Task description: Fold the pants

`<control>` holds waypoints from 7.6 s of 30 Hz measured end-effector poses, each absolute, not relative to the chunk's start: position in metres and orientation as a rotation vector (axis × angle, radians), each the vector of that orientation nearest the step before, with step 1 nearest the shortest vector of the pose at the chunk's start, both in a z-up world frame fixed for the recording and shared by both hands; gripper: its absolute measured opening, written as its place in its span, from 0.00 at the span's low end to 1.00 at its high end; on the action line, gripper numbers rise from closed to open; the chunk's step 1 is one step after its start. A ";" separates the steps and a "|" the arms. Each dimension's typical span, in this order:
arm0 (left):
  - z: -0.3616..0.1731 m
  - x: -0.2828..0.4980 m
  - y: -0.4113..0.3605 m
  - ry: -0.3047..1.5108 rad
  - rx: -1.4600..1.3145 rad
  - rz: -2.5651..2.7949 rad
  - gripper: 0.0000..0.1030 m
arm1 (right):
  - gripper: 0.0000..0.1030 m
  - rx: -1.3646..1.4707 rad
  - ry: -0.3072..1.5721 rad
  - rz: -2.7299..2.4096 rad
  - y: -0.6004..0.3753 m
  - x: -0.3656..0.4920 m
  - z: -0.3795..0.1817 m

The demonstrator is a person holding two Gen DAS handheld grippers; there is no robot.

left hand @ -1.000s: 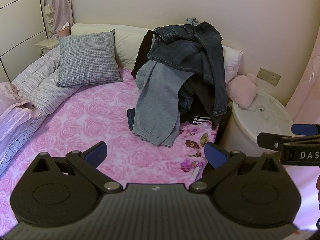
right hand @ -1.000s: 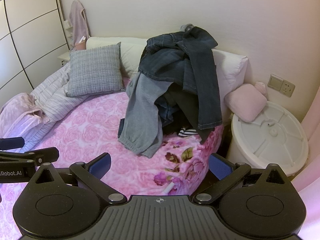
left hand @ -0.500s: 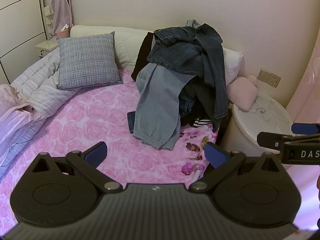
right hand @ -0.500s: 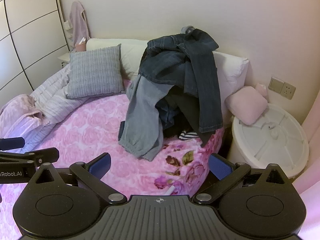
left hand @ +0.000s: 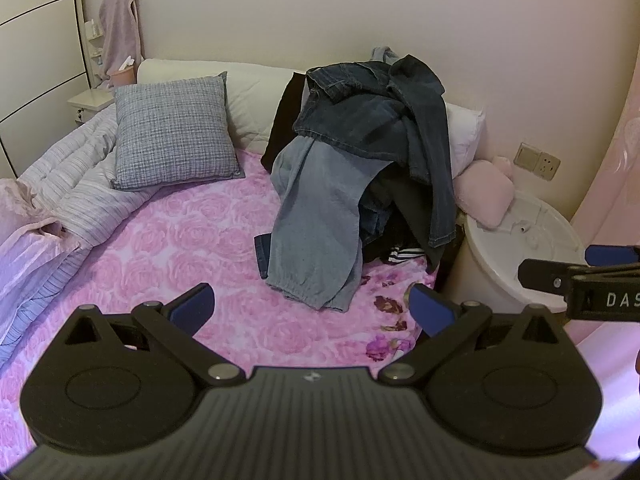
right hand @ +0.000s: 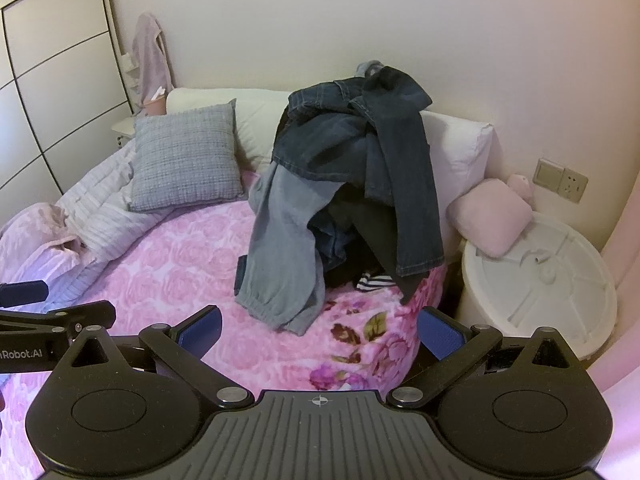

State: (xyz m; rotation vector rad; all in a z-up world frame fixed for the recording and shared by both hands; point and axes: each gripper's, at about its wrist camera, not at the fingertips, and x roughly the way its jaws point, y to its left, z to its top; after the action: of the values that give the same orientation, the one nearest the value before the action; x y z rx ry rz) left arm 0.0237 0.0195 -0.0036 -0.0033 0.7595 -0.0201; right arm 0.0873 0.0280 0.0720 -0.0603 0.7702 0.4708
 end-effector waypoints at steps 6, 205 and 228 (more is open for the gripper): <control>-0.005 0.029 0.024 0.762 -0.004 -0.020 0.99 | 0.98 -0.058 0.770 0.467 0.034 0.088 0.071; -0.243 -0.157 0.138 0.931 -0.694 0.737 0.85 | 0.72 -0.705 1.132 1.190 0.163 0.132 -0.115; -0.227 -0.252 0.200 0.967 -0.427 1.031 0.02 | 0.72 -0.749 1.072 1.154 0.235 0.162 -0.133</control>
State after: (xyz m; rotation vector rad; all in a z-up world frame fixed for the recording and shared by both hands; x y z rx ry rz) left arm -0.2525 0.1999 -0.2270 -0.4271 0.9672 1.0308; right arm 0.1616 0.2352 -0.1329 -0.7495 1.0724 1.1543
